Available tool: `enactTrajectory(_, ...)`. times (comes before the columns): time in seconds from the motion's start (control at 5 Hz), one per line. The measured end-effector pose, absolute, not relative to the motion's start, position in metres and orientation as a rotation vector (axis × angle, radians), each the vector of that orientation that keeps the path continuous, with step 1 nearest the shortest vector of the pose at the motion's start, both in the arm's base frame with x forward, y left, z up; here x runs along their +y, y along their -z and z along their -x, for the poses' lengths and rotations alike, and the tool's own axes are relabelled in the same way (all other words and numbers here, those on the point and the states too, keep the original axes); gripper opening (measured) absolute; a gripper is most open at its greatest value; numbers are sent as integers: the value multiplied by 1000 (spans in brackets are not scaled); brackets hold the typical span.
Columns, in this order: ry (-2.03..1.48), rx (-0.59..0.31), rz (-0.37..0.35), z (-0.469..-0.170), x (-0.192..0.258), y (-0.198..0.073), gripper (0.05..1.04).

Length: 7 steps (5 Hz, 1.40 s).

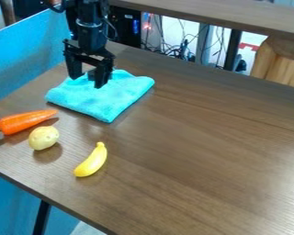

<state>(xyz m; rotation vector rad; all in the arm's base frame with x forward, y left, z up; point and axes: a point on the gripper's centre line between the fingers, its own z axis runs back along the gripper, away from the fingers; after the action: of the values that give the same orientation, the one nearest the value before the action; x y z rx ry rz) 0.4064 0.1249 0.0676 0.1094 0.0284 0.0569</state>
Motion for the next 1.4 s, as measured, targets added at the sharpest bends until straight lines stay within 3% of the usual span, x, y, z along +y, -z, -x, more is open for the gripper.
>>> enactTrajectory(0.4,-108,68,-101,-426,130,-54,1001)
enactTrajectory(1.0,-37,182,-116,-421,120,-31,1001)
enactTrajectory(1.4,41,170,35,-415,73,-28,1001)
